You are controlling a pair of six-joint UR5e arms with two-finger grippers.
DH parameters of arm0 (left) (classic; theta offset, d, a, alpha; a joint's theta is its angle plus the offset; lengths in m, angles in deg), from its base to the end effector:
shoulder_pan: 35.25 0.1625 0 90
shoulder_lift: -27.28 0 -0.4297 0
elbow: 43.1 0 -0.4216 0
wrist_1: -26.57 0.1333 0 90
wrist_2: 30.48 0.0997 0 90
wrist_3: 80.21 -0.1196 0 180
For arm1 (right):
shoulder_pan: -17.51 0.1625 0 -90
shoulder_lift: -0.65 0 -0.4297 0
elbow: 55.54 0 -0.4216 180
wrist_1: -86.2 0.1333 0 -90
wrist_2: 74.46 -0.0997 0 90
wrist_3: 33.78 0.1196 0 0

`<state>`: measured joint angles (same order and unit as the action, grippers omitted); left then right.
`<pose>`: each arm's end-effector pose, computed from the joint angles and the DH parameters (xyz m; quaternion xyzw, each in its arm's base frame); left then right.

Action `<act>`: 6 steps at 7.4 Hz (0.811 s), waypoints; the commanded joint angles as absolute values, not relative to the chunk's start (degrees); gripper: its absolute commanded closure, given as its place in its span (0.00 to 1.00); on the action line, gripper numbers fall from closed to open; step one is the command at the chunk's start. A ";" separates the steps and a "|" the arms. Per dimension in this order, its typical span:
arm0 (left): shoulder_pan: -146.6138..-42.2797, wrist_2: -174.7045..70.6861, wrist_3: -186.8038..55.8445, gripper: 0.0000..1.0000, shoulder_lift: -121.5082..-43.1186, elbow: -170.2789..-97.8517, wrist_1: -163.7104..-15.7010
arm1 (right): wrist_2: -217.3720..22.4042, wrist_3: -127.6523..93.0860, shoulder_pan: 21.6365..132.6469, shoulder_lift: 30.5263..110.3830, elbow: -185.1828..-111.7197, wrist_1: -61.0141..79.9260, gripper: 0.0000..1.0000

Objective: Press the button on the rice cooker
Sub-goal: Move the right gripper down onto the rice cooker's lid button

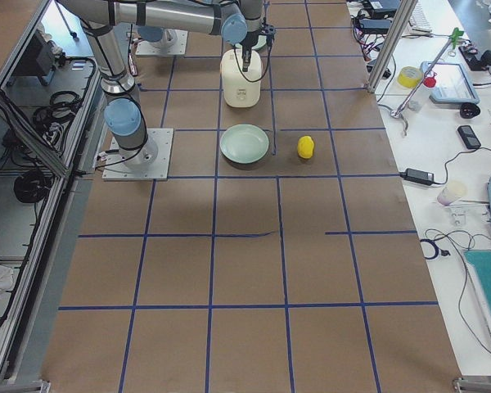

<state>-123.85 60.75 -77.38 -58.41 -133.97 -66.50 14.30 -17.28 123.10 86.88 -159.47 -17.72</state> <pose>-0.1187 -0.4921 0.4974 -0.0369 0.9993 -0.0034 0.0107 0.2710 -0.4658 0.3372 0.0083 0.9994 0.0347 0.0013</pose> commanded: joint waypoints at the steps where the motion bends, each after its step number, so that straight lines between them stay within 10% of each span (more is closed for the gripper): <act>1: -123.84 60.75 -77.40 0.00 -58.41 -133.97 -66.50 | 14.39 -17.35 123.68 86.08 -159.69 -18.30 1.00; 4: -123.84 60.75 -77.40 0.00 -58.41 -133.97 -66.50 | 15.27 -17.78 123.60 86.16 -158.21 -18.39 0.82; 5: -123.84 60.75 -77.40 0.00 -58.41 -133.97 -66.50 | 15.97 -17.61 123.33 86.60 -156.63 -18.21 0.01; 6: -123.84 60.75 -77.40 0.00 -58.41 -133.97 -66.50 | 18.59 -17.96 122.63 86.78 -154.53 -17.78 0.00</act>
<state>-123.84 60.76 -77.40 -58.41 -133.97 -66.50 16.32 -17.70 123.27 86.49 -156.76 -18.17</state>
